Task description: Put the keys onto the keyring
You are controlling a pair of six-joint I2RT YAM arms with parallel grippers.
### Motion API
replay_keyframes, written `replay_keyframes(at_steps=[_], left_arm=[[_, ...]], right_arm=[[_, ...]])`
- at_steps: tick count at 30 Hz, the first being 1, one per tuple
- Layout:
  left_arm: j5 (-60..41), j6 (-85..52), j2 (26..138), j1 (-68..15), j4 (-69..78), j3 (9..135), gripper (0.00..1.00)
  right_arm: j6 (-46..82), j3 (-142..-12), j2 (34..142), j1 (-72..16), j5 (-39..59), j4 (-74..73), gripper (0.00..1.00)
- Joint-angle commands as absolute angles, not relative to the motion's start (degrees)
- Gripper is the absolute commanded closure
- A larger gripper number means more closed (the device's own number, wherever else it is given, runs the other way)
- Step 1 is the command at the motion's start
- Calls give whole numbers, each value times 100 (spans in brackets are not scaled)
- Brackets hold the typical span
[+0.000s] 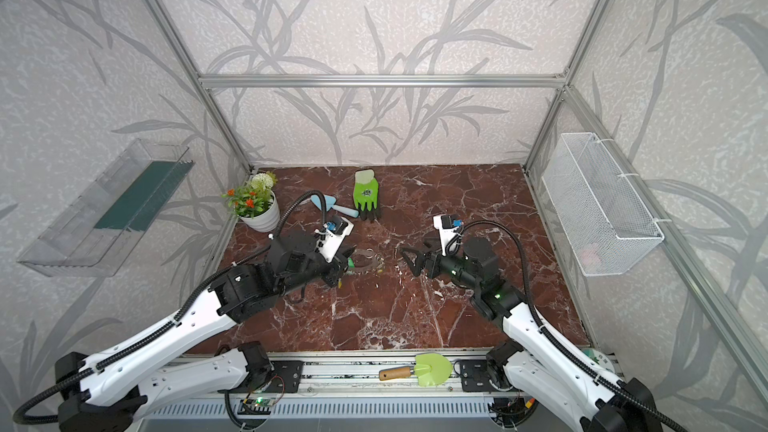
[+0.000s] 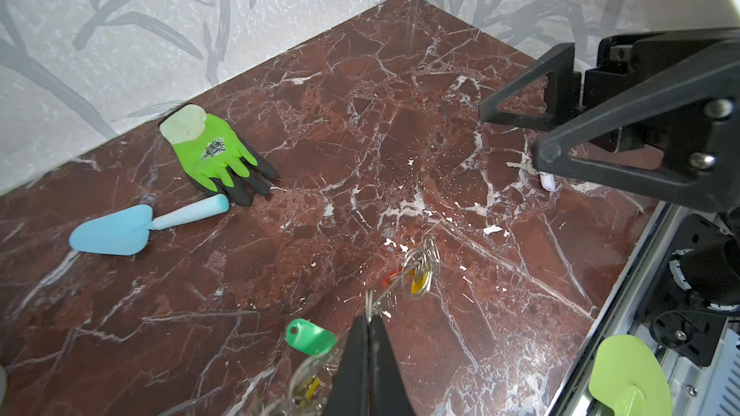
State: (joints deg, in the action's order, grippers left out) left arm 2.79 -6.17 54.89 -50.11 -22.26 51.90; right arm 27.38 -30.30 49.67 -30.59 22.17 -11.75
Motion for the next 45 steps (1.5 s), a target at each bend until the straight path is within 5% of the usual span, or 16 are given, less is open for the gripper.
replay_keyframes(at_steps=[1,24,45], left_arm=[[67,-890,5207,-4997,-938,4853,100],[101,-1590,5025,-4988,2291,2910,100],[384,-2281,5159,-4992,3016,2628,100]], right_arm=[[2551,-3349,5103,-3160,2508,-1402,3],[2356,-3660,6357,-3691,2830,-1760,25],[2443,-3582,6680,-3903,3142,-2074,85]])
